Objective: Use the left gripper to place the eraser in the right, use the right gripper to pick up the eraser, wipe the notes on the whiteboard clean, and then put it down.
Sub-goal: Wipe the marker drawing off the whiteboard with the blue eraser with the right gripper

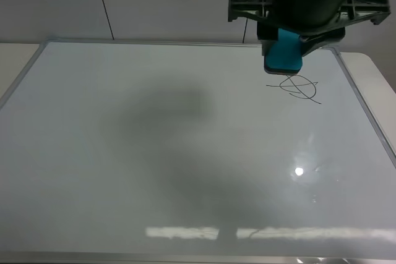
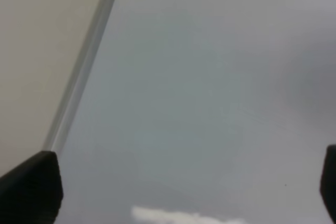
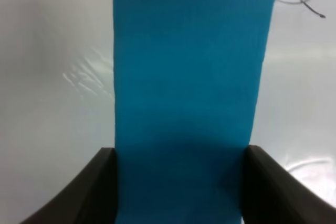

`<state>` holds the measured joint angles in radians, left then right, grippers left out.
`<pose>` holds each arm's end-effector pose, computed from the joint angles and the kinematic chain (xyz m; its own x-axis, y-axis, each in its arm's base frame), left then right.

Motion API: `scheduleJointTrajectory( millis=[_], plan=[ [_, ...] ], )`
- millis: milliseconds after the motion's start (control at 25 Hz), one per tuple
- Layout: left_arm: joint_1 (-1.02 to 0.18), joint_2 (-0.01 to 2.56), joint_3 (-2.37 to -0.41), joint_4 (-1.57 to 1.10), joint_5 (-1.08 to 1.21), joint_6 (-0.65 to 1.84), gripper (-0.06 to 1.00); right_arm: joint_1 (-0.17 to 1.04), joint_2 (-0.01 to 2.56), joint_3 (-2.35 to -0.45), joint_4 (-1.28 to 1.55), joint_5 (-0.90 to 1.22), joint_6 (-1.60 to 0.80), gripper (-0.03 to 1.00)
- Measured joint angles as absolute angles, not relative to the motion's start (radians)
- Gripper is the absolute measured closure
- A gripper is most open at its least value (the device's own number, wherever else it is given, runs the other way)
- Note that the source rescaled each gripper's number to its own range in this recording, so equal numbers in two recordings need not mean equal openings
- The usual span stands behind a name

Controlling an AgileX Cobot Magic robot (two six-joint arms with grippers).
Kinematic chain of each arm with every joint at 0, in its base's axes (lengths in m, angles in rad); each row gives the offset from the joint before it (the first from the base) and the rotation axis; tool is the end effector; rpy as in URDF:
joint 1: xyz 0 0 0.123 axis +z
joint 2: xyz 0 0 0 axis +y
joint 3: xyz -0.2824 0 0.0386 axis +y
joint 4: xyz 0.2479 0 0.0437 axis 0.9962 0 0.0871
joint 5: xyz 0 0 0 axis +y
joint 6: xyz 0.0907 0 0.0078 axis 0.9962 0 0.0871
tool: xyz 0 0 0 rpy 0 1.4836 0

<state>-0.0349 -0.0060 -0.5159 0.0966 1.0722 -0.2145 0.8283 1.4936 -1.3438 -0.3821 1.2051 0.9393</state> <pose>-0.0081 0.0080 0.2809 -0.4316 -0.1518 -0.8892 -0.1149 0.9870 -0.1128 0.2234 0.1965 0.3329 -0.8869 0.0249 -0.4614 0.0278 0.9996 0.0005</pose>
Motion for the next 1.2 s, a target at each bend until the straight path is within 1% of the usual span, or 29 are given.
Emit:
scheduleJointTrajectory(
  millis=[120, 160, 240, 520, 560, 800, 1000, 1200],
  plan=[
    [-0.035, -0.006, -0.516, 0.097, 1.072, -0.214, -0.05, 0.743, 1.487, -1.344, -0.321, 1.207, 0.815, 0.97],
    [-0.035, -0.006, -0.516, 0.097, 1.072, -0.214, -0.05, 0.694, 1.487, -1.344, -0.296, 1.207, 0.723, 0.97],
    [-0.035, -0.006, -0.516, 0.097, 1.072, -0.214, -0.05, 0.654, 1.487, -1.344, -0.288, 1.207, 0.661, 0.97],
    [-0.035, -0.006, -0.516, 0.097, 1.072, -0.214, -0.05, 0.512, 1.487, -1.344, -0.242, 1.207, 0.555, 0.97],
    [-0.035, -0.006, -0.516, 0.097, 1.072, -0.214, -0.05, 0.512, 1.487, -1.344, -0.242, 1.207, 0.555, 0.97],
    [-0.035, -0.006, -0.516, 0.097, 1.072, -0.214, -0.05, 0.38, 1.487, -1.343, -0.139, 1.208, 0.493, 0.97],
    [-0.035, -0.006, -0.516, 0.097, 1.072, -0.214, -0.05, 0.337, 1.487, -1.334, -0.134, 1.208, 0.472, 0.97],
    [-0.035, -0.006, -0.516, 0.097, 1.072, -0.214, -0.05, 0.327, 1.487, -1.256, -0.16, 1.208, 0.45, 0.97]
  ],
)
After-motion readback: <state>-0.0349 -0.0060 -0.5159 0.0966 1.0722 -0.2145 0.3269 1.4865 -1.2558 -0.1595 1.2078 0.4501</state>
